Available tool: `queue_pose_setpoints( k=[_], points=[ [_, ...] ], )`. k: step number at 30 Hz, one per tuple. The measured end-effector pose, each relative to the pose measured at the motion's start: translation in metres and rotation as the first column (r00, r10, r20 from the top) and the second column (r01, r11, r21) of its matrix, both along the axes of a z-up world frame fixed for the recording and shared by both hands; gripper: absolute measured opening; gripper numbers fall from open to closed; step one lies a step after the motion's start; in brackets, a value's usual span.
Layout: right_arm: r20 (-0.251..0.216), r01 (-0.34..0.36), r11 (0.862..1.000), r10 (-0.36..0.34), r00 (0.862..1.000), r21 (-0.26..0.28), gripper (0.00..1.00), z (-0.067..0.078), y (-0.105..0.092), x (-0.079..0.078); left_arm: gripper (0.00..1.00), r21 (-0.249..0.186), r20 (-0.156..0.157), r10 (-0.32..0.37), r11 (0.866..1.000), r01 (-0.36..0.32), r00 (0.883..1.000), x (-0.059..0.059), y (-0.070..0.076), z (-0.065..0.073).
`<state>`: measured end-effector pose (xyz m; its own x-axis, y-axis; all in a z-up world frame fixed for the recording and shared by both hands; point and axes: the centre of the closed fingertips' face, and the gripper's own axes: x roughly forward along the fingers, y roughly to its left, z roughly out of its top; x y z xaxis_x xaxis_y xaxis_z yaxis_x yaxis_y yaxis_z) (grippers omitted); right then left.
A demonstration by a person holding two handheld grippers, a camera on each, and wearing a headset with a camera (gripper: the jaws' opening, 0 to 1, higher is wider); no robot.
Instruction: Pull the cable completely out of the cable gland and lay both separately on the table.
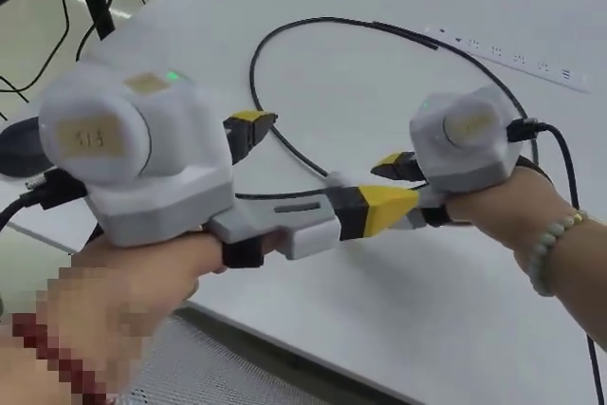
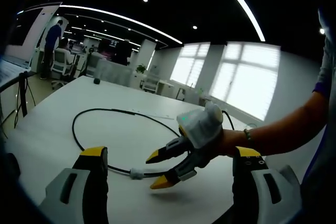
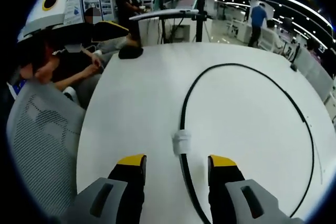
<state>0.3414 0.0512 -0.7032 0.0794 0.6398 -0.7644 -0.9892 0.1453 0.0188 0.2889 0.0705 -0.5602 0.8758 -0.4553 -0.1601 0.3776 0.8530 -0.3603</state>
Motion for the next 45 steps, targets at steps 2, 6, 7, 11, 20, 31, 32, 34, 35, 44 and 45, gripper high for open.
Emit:
queue_pose_setpoints(
  k=[2,6,7,11,20,31,32,34,35,44,45],
  points=[
    [-0.006,0.0,1.0,0.0,1.0,-0.011,0.44,-0.002,-0.001,0.002,0.99,-0.003,-0.001,0.001,1.0,-0.001,1.0,0.0,0.0,0.0],
    [-0.006,-0.005,1.0,0.005,1.0,-0.015,0.41,-0.003,0.0,0.003,0.99,-0.003,-0.001,0.005,1.0,-0.005,1.0,0.001,0.002,-0.001],
    [0.0,-0.011,1.0,0.011,1.0,-0.015,0.41,-0.002,0.001,0.004,0.99,-0.007,-0.002,0.005,1.0,-0.005,1.0,0.001,0.001,-0.001],
    [0.016,-0.037,0.999,0.038,0.999,-0.029,0.34,-0.005,0.009,0.003,0.99,-0.008,0.0,0.009,1.0,-0.009,1.0,0.002,0.002,0.0],
    [0.011,-0.045,0.997,0.046,0.999,-0.06,0.28,-0.015,0.015,0.005,0.99,-0.003,-0.003,0.011,1.0,-0.011,1.0,0.003,0.005,-0.002],
    [0.026,-0.069,0.995,0.071,0.997,-0.069,0.15,-0.015,0.018,0.006,0.99,-0.006,0.0,0.011,1.0,-0.011,1.0,0.005,0.004,0.0],
    [0.028,-0.073,0.995,0.075,0.997,-0.07,0.13,-0.015,0.019,0.005,0.99,-0.005,0.001,0.009,1.0,-0.009,1.0,0.005,0.003,0.0],
    [0.032,-0.081,0.994,0.084,0.996,-0.072,0.12,-0.015,0.019,0.004,0.99,-0.005,-0.001,0.01,1.0,-0.01,1.0,0.005,0.003,0.0],
    [0.033,-0.082,0.994,0.084,0.996,-0.072,0.11,-0.015,0.019,0.005,0.99,-0.005,-0.001,0.009,1.0,-0.009,1.0,0.005,0.003,0.0],
    [0.03,-0.08,0.994,0.082,0.996,-0.068,0.08,-0.015,0.019,0.006,0.99,-0.003,-0.001,0.012,1.0,-0.012,1.0,0.004,0.003,-0.001],
    [0.03,-0.081,0.994,0.083,0.996,-0.068,0.08,-0.015,0.019,0.006,0.99,-0.003,-0.006,0.009,1.0,-0.009,1.0,0.004,0.003,-0.001]
  ],
)
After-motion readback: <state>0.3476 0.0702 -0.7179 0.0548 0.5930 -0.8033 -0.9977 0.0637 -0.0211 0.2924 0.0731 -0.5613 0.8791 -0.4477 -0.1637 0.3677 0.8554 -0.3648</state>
